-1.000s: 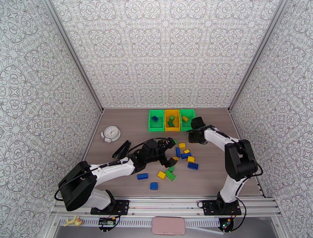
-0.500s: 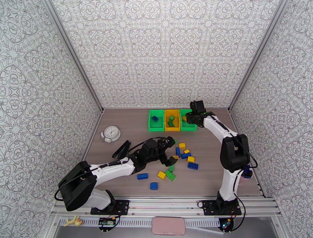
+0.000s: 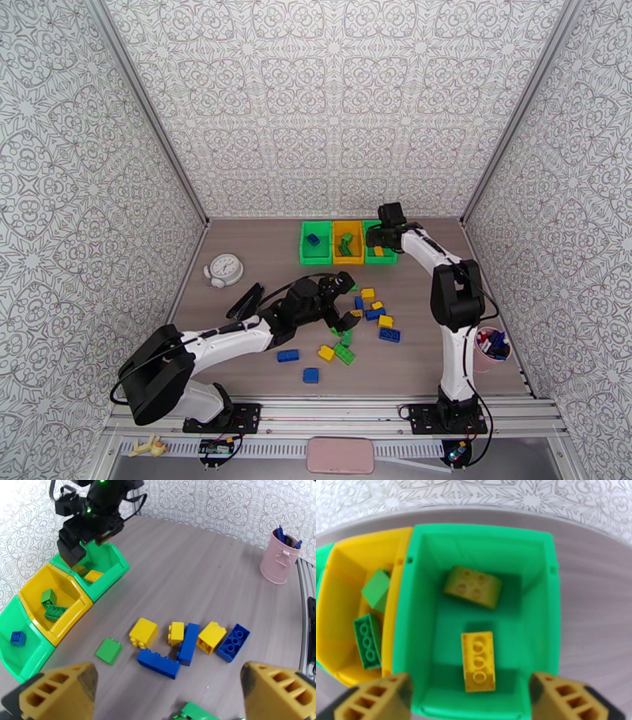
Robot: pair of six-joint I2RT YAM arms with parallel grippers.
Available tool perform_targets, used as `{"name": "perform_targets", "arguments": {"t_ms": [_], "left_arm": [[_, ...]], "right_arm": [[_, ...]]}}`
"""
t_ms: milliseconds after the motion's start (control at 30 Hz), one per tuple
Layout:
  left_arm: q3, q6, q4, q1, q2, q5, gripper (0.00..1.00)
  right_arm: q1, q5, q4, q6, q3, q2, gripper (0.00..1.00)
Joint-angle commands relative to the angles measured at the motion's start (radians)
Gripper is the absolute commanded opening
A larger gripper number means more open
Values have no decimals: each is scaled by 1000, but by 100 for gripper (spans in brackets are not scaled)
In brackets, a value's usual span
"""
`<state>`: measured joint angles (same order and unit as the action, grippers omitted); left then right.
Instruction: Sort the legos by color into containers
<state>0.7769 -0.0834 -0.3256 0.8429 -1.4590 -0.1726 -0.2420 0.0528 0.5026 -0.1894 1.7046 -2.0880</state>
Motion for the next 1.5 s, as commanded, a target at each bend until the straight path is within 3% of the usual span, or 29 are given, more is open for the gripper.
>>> {"name": "perform_targets", "arguments": {"t_ms": [0, 267, 500, 800, 1067, 1233, 1467], "left_arm": [[44, -18, 53, -17, 51, 4, 100], [-2, -24, 116, -67, 154, -97, 100], [-61, -32, 189, -103, 271, -132, 100], [-147, -86, 195, -130, 336, -193, 100], [-249, -106, 169, -142, 428, -125, 100], [-276, -126, 167, -169, 451, -138, 100], [-293, -108, 134, -185, 470, -158, 100]], "right_arm": [[0, -25, -52, -39, -132, 144, 88], [-71, 15, -34, -135, -419, 383, 93], [-199, 77, 37, -273, -492, 464, 94], [-261, 42, 132, -318, -432, 350, 93], [-257, 78, 236, -275, -326, 226, 81], [-252, 37, 269, -244, -216, 102, 77], [-252, 29, 279, -248, -201, 59, 73]]}}
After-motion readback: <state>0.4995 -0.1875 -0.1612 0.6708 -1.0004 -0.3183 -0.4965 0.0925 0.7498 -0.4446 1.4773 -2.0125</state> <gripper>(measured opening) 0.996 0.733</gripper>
